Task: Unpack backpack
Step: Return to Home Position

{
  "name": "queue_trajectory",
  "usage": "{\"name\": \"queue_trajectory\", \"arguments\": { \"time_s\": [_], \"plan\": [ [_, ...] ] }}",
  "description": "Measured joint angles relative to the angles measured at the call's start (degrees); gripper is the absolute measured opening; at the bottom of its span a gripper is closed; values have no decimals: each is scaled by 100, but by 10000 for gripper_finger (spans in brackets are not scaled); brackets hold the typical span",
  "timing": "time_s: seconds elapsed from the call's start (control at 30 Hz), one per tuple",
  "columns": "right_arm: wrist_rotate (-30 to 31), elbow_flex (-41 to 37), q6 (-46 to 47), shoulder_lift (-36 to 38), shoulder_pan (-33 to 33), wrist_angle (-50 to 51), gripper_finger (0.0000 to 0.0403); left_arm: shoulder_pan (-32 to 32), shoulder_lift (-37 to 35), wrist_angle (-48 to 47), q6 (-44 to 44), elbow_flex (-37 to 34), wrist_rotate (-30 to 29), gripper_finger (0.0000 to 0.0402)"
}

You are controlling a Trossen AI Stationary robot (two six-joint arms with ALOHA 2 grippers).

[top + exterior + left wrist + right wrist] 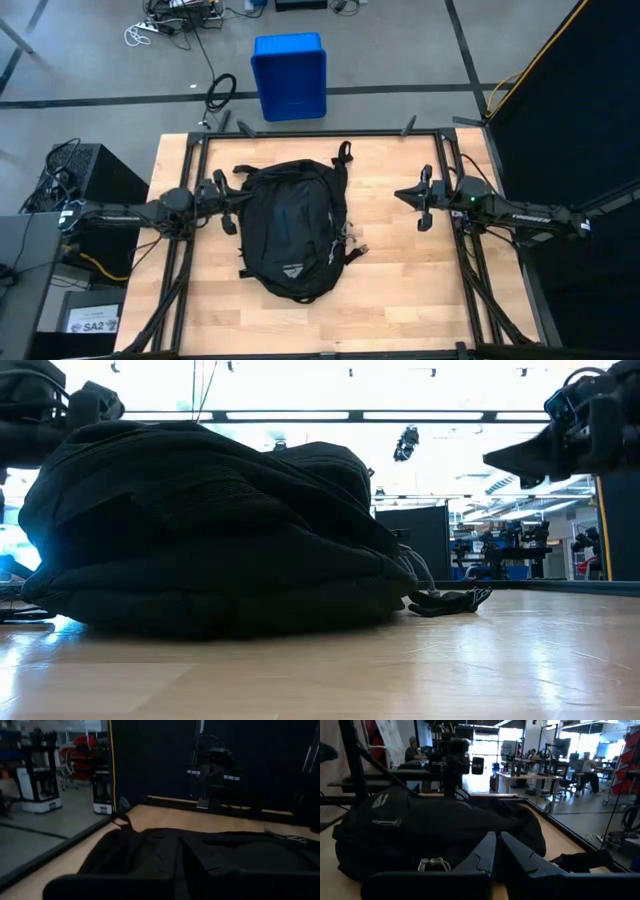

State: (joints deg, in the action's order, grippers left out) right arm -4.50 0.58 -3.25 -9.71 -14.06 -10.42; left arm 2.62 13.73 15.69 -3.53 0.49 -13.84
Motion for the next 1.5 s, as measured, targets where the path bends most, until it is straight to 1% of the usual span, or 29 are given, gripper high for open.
{"name": "queue_trajectory", "arguments": {
  "time_s": [0.07, 0.2, 0.33, 0.4, 0.73, 1.5],
  "plan": [
    [-6, 0, -11, -7, 0, -23, 1, 1, 18, -130, -19, 0, 67, 0],
    [19, 0, -142, 15, -2, -107, 1, 1, 9, -67, -6, 0, 107, 0],
    [449, 0, 98, 15, -4, -362, 2, 0, 16, -127, 181, 0, 70, 0],
    [541, 0, 103, 15, -4, -392, 1, 0, 13, -181, 178, -2, 61, 0],
    [538, -4, 108, 8, -2, -388, 8, 1, 13, -176, 177, -2, 56, 0],
    [536, -9, 112, 8, -2, -384, 7, -1, 13, -180, 177, -4, 56, 0]
  ]
}}
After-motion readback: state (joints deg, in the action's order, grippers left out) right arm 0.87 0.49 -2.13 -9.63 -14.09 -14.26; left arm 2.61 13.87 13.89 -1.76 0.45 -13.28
